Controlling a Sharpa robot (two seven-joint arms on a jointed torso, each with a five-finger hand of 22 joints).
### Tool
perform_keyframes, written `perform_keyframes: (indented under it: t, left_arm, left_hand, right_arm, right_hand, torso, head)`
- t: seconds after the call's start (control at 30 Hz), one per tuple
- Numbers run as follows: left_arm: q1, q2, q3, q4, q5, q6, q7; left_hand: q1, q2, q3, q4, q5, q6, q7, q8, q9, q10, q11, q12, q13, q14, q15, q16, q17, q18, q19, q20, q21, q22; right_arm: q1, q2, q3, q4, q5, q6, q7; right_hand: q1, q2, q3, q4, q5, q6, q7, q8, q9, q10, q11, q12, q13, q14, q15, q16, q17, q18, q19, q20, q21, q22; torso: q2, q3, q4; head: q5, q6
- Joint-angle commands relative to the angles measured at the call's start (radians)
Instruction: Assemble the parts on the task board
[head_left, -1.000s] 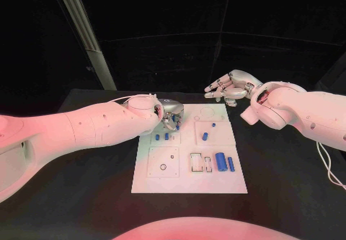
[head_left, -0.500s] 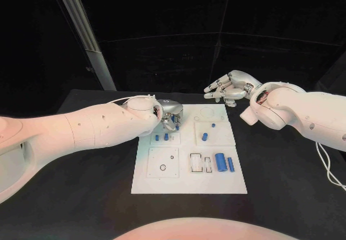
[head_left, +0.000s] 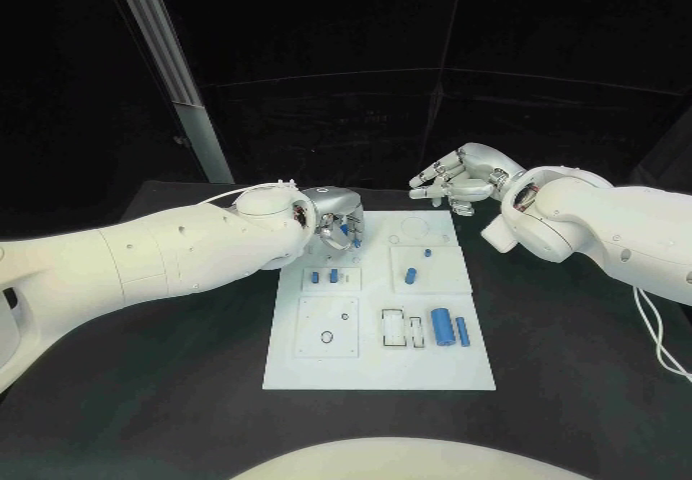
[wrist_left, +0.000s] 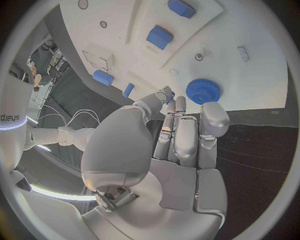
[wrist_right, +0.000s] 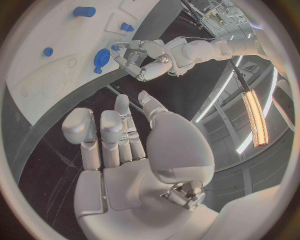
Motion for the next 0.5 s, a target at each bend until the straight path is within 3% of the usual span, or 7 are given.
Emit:
perform_keyframes:
  t: [0.03,0.13,0.23,0.5]
  left_arm:
    - [0.001,-0.017,0.006,0.018,0.027,-0.018,0.007]
    - [0.002,-0.043,0.010,0.035,0.039,0.008,0.000]
    - [0.002,-0.067,0.011,0.048,0.047,0.031,-0.005]
    - [0.002,-0.117,0.011,0.067,0.065,0.059,-0.016]
  left_hand:
    - [-0.003,0.006,-0.001,0.005,-0.002,0.006,-0.001,-0.002,-0.001,0.005,0.000,0.001,-0.003,0.028,0.000,0.004,-0.001,-0.020,0.007,-0.001,0.005,0.008]
    - [-0.004,0.005,-0.002,0.005,-0.002,0.006,-0.001,-0.003,-0.002,0.005,0.000,0.000,-0.005,0.028,0.000,0.003,-0.003,-0.020,0.007,-0.001,0.005,0.009]
    - [-0.006,0.004,-0.003,0.006,-0.002,0.006,-0.001,-0.004,-0.003,0.005,0.000,-0.001,-0.007,0.027,0.000,0.002,-0.004,-0.020,0.006,-0.001,0.004,0.009]
    - [-0.008,0.003,-0.005,0.007,-0.002,0.006,-0.002,-0.005,-0.005,0.006,0.000,-0.002,-0.010,0.027,0.000,0.001,-0.007,-0.019,0.006,-0.001,0.003,0.008]
  right_arm:
    - [0.002,0.000,0.001,0.001,-0.001,0.002,0.007]
    - [0.002,-0.001,0.001,0.001,-0.001,0.004,0.006]
    - [0.002,0.000,0.001,0.000,-0.001,0.005,0.006]
    - [0.002,0.000,0.001,0.000,-0.001,0.006,0.004]
  right_hand:
    - [-0.009,-0.001,0.001,0.000,0.005,-0.004,0.001,-0.005,-0.001,0.004,-0.001,-0.004,-0.001,0.008,0.000,-0.006,0.002,0.007,0.001,-0.003,-0.002,0.000]
    - [-0.009,-0.001,0.001,0.000,0.005,-0.004,0.001,-0.005,-0.001,0.004,-0.001,-0.004,-0.001,0.008,0.000,-0.006,0.002,0.007,0.001,-0.003,-0.002,0.000]
    - [-0.009,-0.001,0.001,0.000,0.005,-0.004,0.001,-0.005,-0.001,0.004,-0.001,-0.004,-0.001,0.008,0.000,-0.006,0.002,0.007,0.001,-0.003,-0.002,0.000]
    - [-0.012,-0.001,0.001,0.001,0.005,-0.004,0.001,-0.005,-0.001,0.006,-0.001,-0.004,-0.003,0.008,0.000,-0.007,0.001,0.007,0.001,-0.003,-0.003,-0.001]
  torso:
    - [0.000,0.0003,0.0010]
    - [0.000,0.0005,0.0016]
    - [0.001,0.0009,-0.0021]
    - [0.001,-0.0002,0.0010]
  head:
    - [0.001,0.000]
    - [0.005,0.001]
    - [0.013,0.004]
    - [0.012,0.003]
